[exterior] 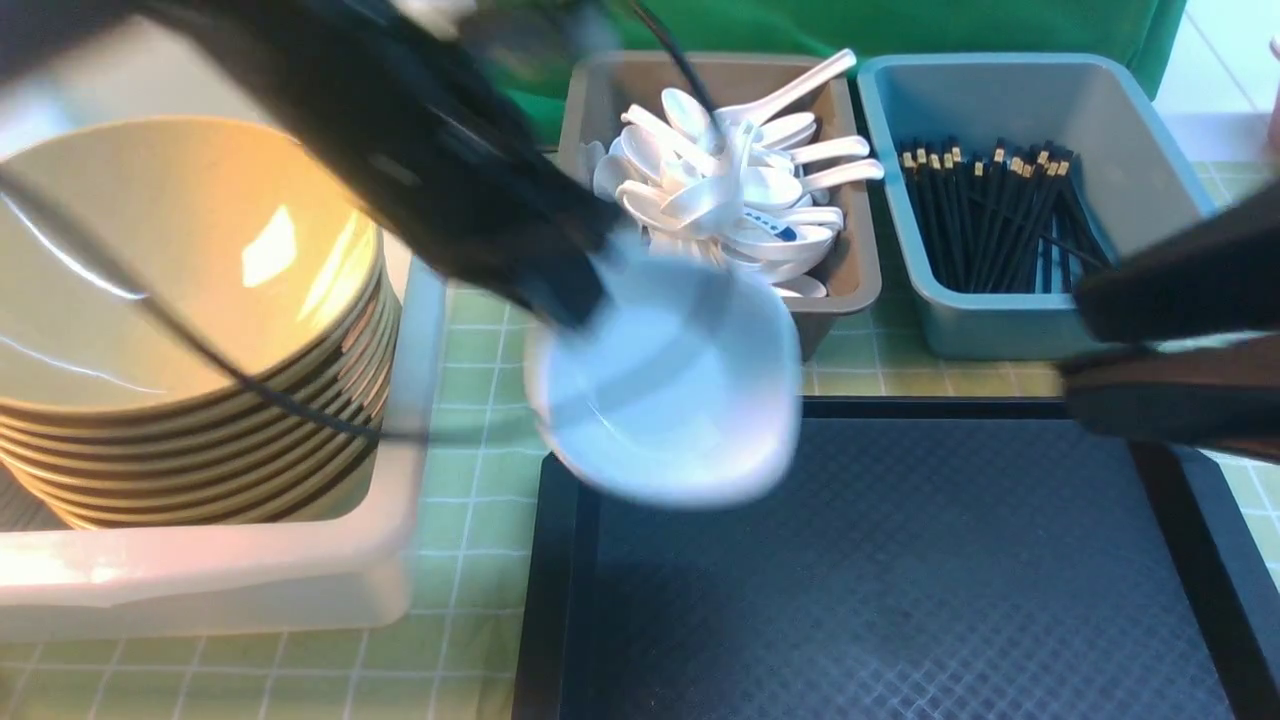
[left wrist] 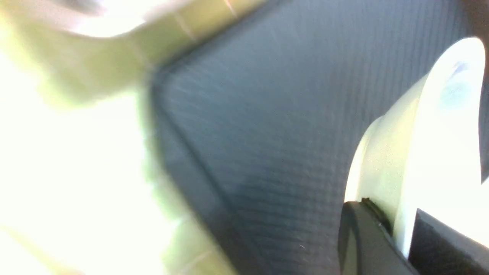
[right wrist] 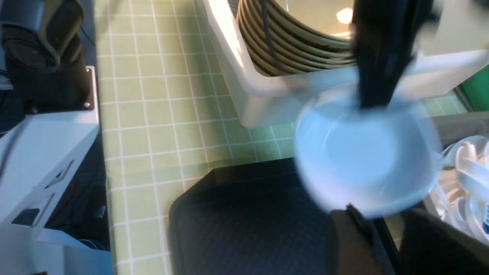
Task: On green table put chopsticks spoon bowls plates into blue grey white boxes.
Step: 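Place the white bowl into the white bin with the other dishes with the left gripper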
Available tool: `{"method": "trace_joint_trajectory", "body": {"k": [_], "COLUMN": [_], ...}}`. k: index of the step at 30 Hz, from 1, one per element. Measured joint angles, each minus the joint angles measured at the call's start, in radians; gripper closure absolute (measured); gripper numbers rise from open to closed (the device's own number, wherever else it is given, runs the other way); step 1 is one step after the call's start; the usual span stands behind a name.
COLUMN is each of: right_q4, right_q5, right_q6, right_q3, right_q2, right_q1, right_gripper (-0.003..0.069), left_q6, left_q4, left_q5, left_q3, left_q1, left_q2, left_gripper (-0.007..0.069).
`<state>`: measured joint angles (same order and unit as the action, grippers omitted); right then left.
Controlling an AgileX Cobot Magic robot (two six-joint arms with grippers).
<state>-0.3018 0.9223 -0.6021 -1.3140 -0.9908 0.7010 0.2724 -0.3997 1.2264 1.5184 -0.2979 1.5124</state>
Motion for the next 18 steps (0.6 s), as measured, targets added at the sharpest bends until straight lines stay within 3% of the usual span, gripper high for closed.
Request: {"method": "trace_joint_trajectory", "body": {"k": [4, 5, 9, 12, 14, 18], "right_q4": [-0.008, -0.009, -0.055, -0.11, -0.208, -0.368], "right_q5": [-0.044, -0.044, -0.049, -0.049, -0.033, 0.008], "right_q6": [-0.001, -0.001, -0.033, -0.085, -0.171, -0.299], "right_q3": [-0.003, -0.003, -0.075, -0.13, -0.171, -0.192], "right_q2": [-0.087, -0.087, -0.205, -0.258, -0.298, -0.363], "right_q1": [0.0, 0.0, 0.0, 0.0, -0.001, -0.001], "right_gripper": [0.0447, 0.0448, 0.0565, 0.062, 0.0634, 0.0636], "left_q6": [0.0, 0.0, 0.03, 0.024, 0.008, -0.005], "left_q4": [0.004, 0.004, 0.012, 0.016, -0.002, -0.056], "left_q5": [0.006, 0.006, 0.027, 0.03, 0.022, -0.008], "left_q3": [-0.036, -0.036, -0.195, -0.271, -0.302, -0.288], "left_q1": [0.227, 0.227, 0.557, 0.693, 0.778, 0.867], "left_q2": [-0.195, -0.195, -0.421, -0.488, -0.512, -0.484], "left_gripper": [0.061, 0.061, 0.061, 0.061, 0.061, 0.061]}}
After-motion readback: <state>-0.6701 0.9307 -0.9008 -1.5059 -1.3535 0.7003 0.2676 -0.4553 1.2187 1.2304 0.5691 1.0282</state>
